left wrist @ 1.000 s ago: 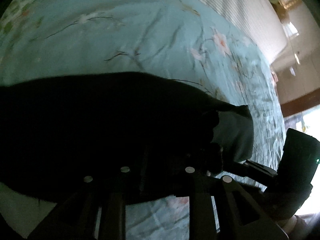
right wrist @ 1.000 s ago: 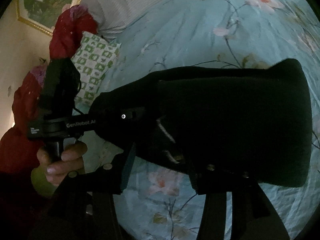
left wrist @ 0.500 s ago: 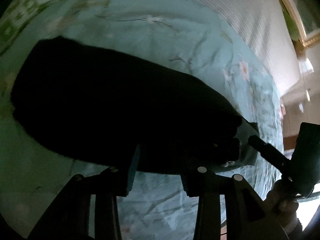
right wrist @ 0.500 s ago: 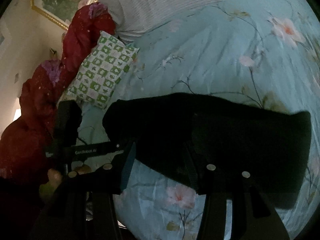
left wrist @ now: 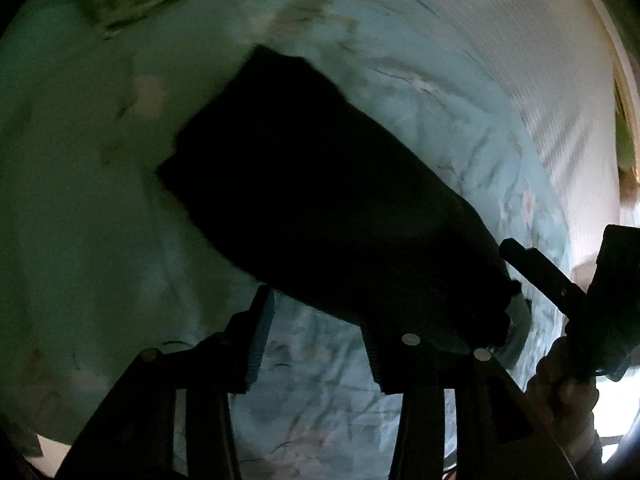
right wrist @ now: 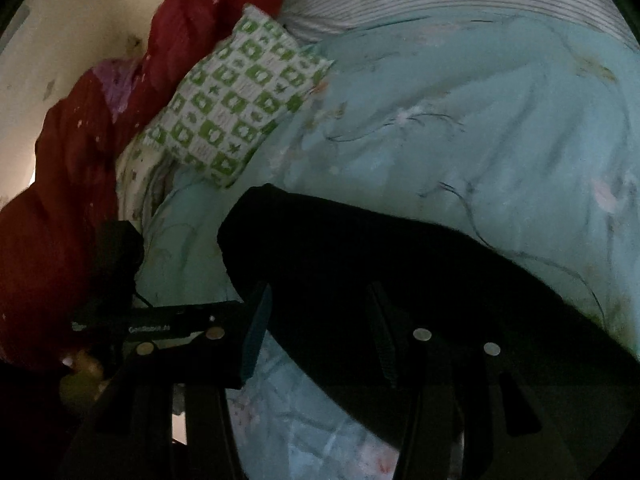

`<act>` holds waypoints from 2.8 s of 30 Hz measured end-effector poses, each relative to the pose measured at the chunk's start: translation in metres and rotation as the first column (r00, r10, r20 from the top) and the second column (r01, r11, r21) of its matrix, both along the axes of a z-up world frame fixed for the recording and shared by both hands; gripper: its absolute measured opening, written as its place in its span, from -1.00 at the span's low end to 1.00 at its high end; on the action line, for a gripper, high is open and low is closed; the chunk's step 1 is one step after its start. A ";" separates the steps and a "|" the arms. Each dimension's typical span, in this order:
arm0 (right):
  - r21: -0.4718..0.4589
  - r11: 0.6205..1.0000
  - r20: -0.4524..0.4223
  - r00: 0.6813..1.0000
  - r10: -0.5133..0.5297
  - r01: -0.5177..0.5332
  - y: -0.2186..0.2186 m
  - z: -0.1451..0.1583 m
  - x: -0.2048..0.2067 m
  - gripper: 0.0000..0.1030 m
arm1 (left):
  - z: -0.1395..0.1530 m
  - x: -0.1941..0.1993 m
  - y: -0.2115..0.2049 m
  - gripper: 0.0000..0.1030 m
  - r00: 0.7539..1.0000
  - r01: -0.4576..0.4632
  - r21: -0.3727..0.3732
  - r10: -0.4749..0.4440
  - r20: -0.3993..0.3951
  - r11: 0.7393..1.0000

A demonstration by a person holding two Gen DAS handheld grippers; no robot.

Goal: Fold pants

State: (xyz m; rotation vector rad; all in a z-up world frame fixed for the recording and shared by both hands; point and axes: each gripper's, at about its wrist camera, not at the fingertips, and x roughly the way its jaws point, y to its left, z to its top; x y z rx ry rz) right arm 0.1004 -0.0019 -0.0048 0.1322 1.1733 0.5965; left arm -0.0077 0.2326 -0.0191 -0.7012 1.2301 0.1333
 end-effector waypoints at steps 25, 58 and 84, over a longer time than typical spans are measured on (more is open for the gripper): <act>-0.149 0.880 -0.180 0.888 0.424 -0.450 0.149 -0.082 0.114 -0.03 | -0.035 0.014 0.061 0.04 0.980 -0.197 -0.100 0.192 -0.056 0.975; 0.076 0.960 0.064 0.963 0.264 -0.268 0.042 0.043 0.084 -0.64 | 0.125 0.033 -0.044 -0.65 0.954 0.126 0.108 -0.150 0.259 0.986; 0.189 0.974 0.147 0.977 -0.155 0.127 -0.181 0.062 -0.010 -0.65 | 0.112 0.059 -0.278 -0.64 0.764 0.581 0.228 -0.620 0.179 0.781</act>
